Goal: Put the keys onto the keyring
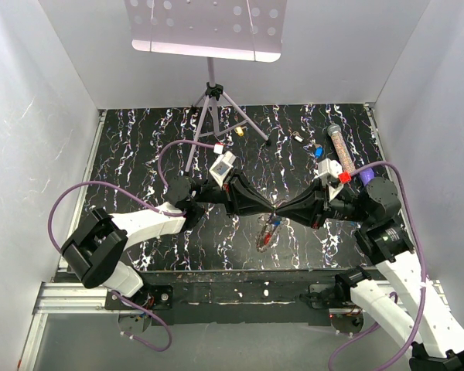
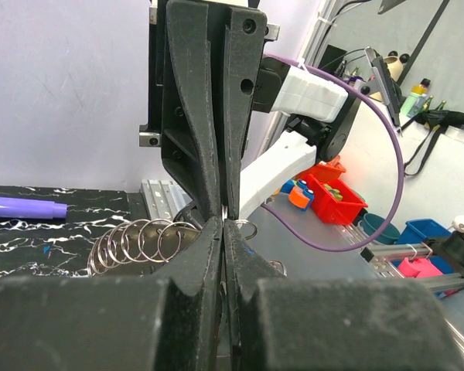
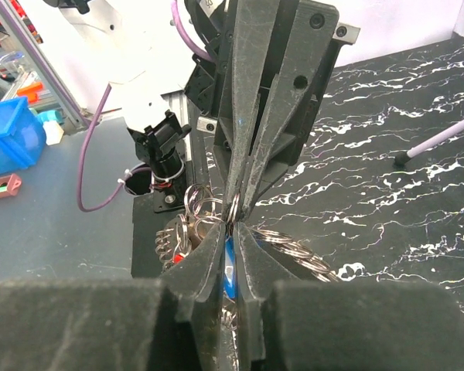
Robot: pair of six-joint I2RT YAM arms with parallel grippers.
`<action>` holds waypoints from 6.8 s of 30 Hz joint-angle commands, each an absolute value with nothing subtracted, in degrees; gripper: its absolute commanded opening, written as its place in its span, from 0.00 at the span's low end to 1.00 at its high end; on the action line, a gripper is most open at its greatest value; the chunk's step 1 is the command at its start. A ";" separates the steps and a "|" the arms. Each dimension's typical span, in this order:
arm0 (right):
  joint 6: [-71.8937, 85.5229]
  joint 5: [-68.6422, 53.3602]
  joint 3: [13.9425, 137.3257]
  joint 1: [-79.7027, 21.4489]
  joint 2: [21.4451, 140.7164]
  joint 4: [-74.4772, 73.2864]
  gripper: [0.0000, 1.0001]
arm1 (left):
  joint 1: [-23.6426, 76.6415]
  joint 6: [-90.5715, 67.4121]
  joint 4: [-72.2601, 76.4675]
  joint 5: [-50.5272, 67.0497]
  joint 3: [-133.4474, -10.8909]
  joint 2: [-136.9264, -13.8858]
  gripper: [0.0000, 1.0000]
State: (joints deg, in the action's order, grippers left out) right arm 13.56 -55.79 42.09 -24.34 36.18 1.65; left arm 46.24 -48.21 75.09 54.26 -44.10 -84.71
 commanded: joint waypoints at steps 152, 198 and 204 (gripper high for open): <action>6.86 -68.12 44.47 -18.19 42.63 4.83 0.50 | 46.76 -32.52 85.96 44.30 -37.97 -79.45 0.00; 10.90 -64.87 43.95 -20.74 44.56 3.43 0.02 | 46.76 -33.66 87.27 42.63 -38.58 -79.28 0.00; 11.60 -64.16 43.86 -20.92 44.83 2.99 0.01 | 46.67 -34.19 88.06 42.63 -38.67 -79.36 0.00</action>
State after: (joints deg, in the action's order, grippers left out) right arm 10.63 -64.66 44.07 -20.34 44.80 2.94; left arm 46.92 -33.67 75.05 44.10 -36.49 -80.36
